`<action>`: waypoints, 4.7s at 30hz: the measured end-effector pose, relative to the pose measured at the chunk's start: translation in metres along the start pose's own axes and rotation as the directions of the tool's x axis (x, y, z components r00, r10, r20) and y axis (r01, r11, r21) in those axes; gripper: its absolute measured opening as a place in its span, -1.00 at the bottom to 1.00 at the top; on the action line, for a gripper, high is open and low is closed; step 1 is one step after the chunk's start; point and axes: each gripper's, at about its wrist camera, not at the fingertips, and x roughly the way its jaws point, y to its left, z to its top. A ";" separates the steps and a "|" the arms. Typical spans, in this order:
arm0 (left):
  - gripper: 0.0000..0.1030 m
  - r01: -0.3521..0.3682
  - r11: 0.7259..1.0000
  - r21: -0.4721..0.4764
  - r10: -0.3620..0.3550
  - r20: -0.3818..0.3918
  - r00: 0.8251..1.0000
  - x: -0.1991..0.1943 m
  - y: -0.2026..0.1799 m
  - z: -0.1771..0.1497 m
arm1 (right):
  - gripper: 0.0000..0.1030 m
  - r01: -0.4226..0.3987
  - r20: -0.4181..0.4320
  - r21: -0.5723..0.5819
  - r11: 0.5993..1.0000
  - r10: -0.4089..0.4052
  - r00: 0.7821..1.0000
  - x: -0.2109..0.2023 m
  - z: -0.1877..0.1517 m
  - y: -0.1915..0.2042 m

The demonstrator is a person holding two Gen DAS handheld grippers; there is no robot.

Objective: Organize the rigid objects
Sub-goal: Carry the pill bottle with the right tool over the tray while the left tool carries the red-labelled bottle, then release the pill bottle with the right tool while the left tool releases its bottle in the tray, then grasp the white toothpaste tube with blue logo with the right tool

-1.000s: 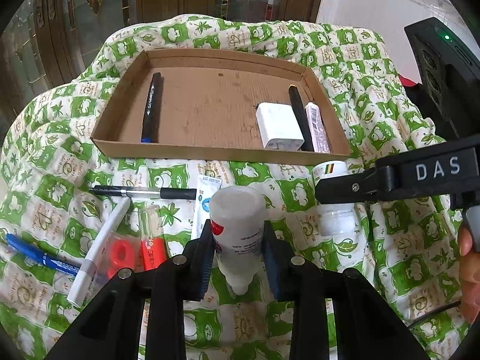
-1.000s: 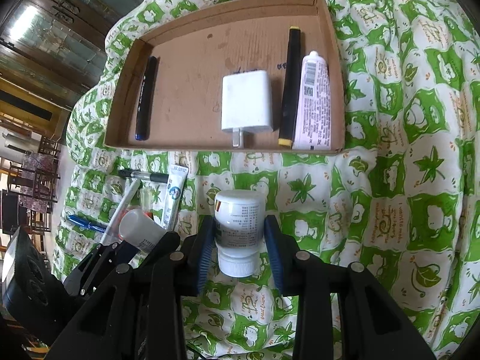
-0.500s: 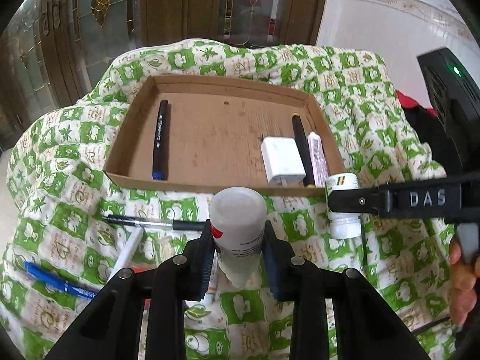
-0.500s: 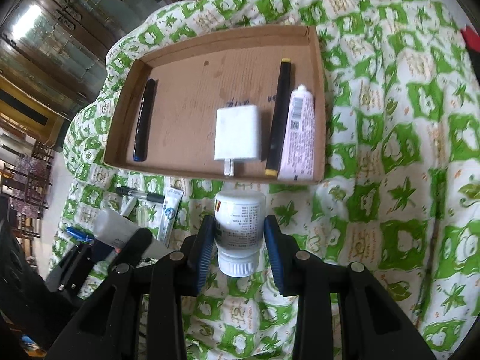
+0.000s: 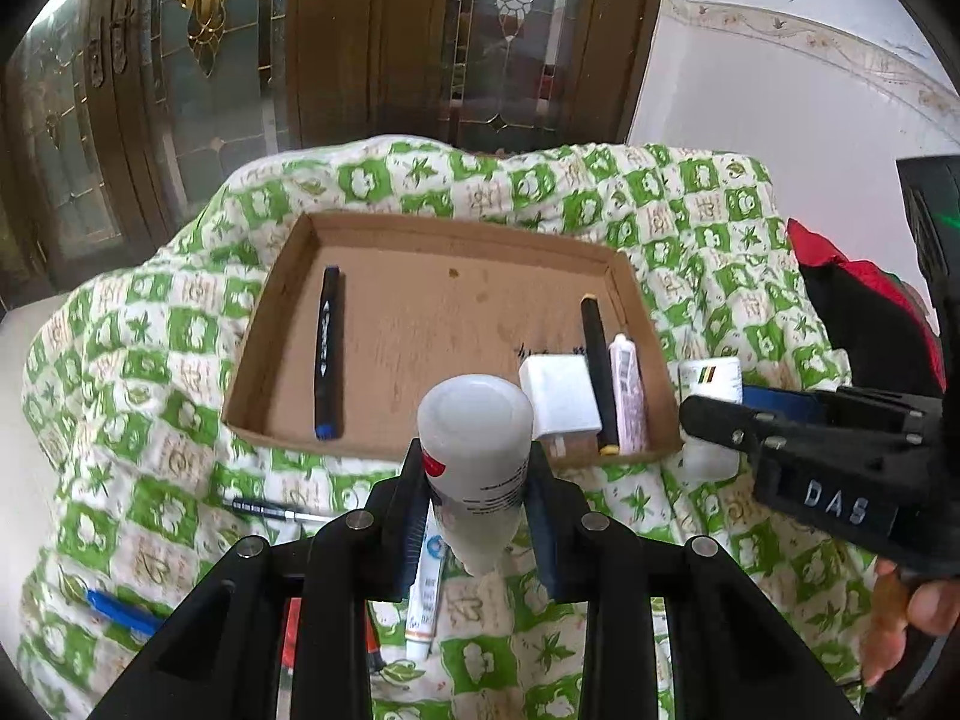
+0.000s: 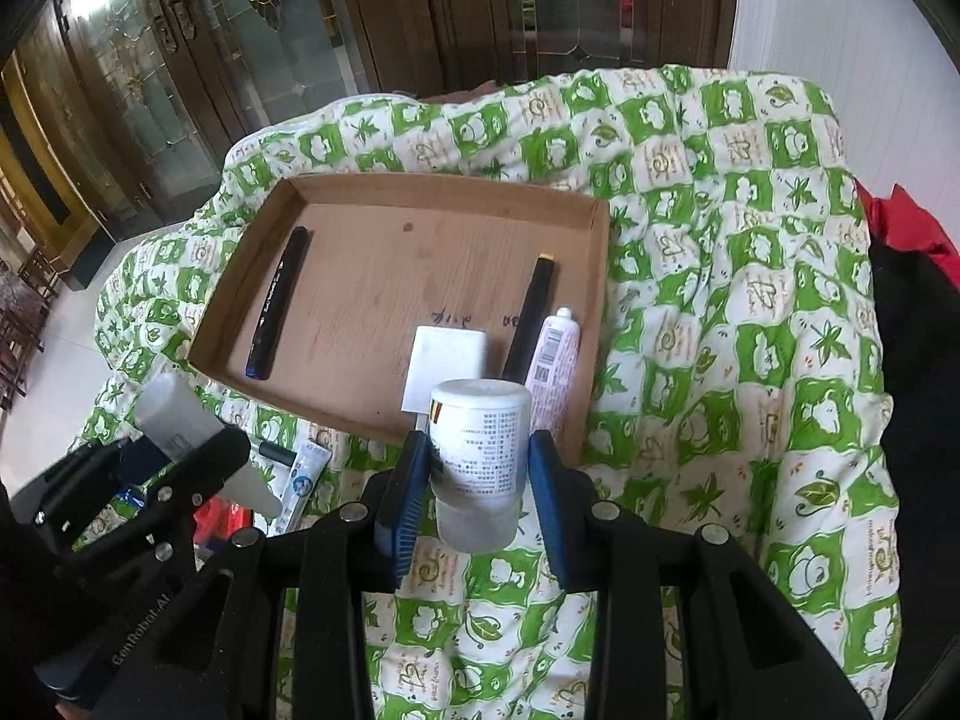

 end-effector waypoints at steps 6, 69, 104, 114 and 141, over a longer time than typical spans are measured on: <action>-0.40 0.004 1.000 0.015 -0.004 0.011 1.000 0.001 -0.004 0.012 | -0.36 0.024 0.019 -0.013 1.000 -0.024 1.000 -0.002 0.001 0.002; 0.50 -0.065 0.993 -0.095 0.056 -0.091 0.994 0.052 0.083 0.028 | 0.34 -0.145 0.016 0.142 0.979 0.144 0.989 0.101 0.083 -0.047; 0.77 -0.115 0.974 -0.196 0.098 -0.096 0.991 -0.016 0.118 -0.053 | 0.52 -0.320 -0.263 0.233 0.918 0.376 0.889 0.086 -0.048 0.039; 0.77 -0.156 0.979 -0.132 0.145 -0.087 0.986 -0.015 0.109 -0.052 | -0.05 -0.306 -0.252 0.350 0.886 0.403 0.880 0.098 -0.036 0.036; 0.77 -0.234 0.971 -0.042 0.230 -0.086 0.969 -0.009 0.097 -0.056 | -0.68 -0.193 -0.295 0.101 0.976 0.215 0.931 0.116 -0.040 0.074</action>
